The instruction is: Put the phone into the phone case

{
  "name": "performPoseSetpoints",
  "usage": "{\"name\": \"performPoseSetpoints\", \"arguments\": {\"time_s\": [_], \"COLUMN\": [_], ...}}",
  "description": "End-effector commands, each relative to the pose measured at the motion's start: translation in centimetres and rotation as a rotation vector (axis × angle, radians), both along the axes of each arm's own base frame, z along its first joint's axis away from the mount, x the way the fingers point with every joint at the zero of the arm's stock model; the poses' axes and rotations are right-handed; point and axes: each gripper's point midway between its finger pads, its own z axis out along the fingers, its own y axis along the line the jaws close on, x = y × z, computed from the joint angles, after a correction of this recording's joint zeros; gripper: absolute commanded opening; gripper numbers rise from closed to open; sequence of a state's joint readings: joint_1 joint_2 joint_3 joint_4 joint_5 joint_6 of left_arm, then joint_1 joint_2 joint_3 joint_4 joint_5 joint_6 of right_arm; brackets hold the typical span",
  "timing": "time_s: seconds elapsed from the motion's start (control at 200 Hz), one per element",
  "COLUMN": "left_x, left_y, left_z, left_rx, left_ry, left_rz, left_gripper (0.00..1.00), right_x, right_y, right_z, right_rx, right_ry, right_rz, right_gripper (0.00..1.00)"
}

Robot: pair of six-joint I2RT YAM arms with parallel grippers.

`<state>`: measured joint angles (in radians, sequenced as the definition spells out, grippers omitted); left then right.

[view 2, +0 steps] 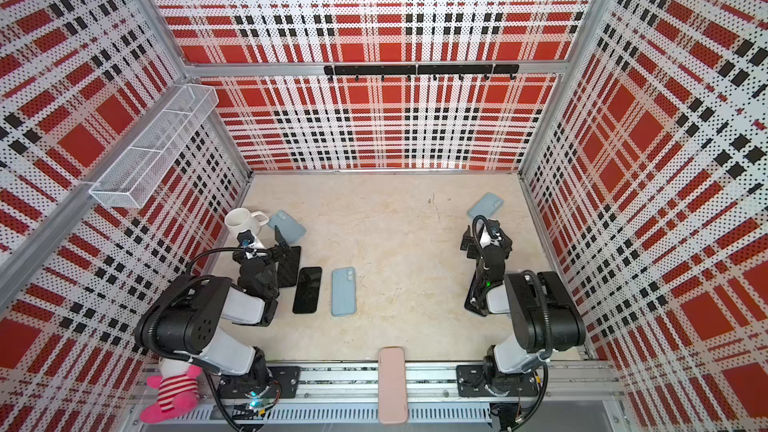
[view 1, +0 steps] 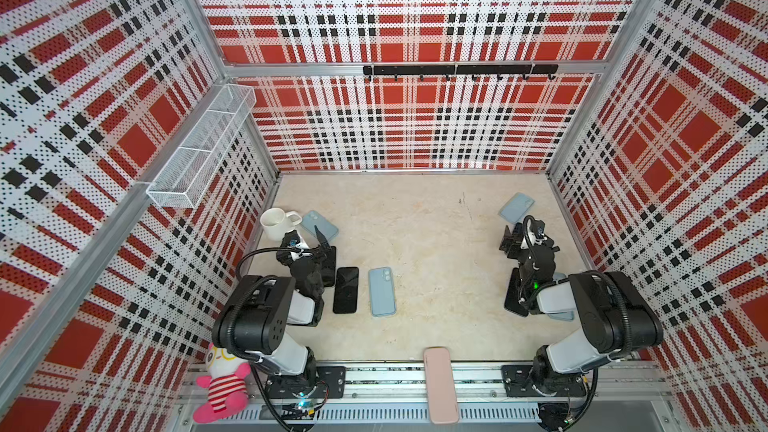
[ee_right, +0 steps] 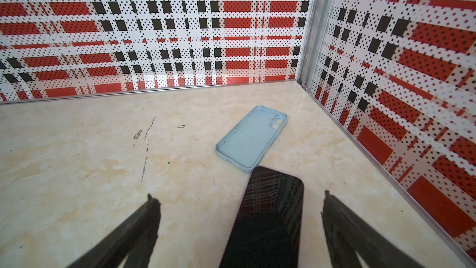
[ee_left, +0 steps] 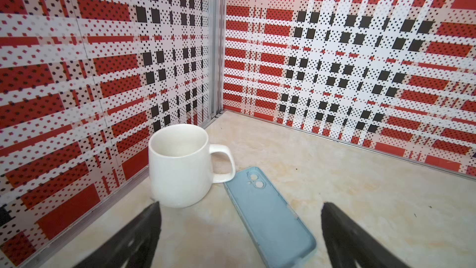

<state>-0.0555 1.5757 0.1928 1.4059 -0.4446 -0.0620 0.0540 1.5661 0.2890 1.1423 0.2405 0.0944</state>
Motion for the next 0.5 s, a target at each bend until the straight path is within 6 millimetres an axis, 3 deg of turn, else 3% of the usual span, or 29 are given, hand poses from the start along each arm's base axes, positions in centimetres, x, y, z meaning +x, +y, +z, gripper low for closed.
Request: {"name": "performPoseSetpoints", "arguments": {"time_s": [0.0,0.496], "left_x": [-0.04,0.0], "left_y": [0.14,0.16], "left_z": [0.72,0.68], "left_rx": [0.008,0.01], "left_ry": [-0.029,-0.027], "left_rz": [0.0,0.0], "left_gripper": [0.98,0.98], "right_x": [-0.08,-0.07], "right_y": [-0.29,-0.22], "right_z": [0.22,0.17], "right_rx": [-0.005,-0.005], "right_ry": [-0.012,-0.01], "right_rz": [-0.007,-0.003], "right_gripper": [1.0,1.0]}}
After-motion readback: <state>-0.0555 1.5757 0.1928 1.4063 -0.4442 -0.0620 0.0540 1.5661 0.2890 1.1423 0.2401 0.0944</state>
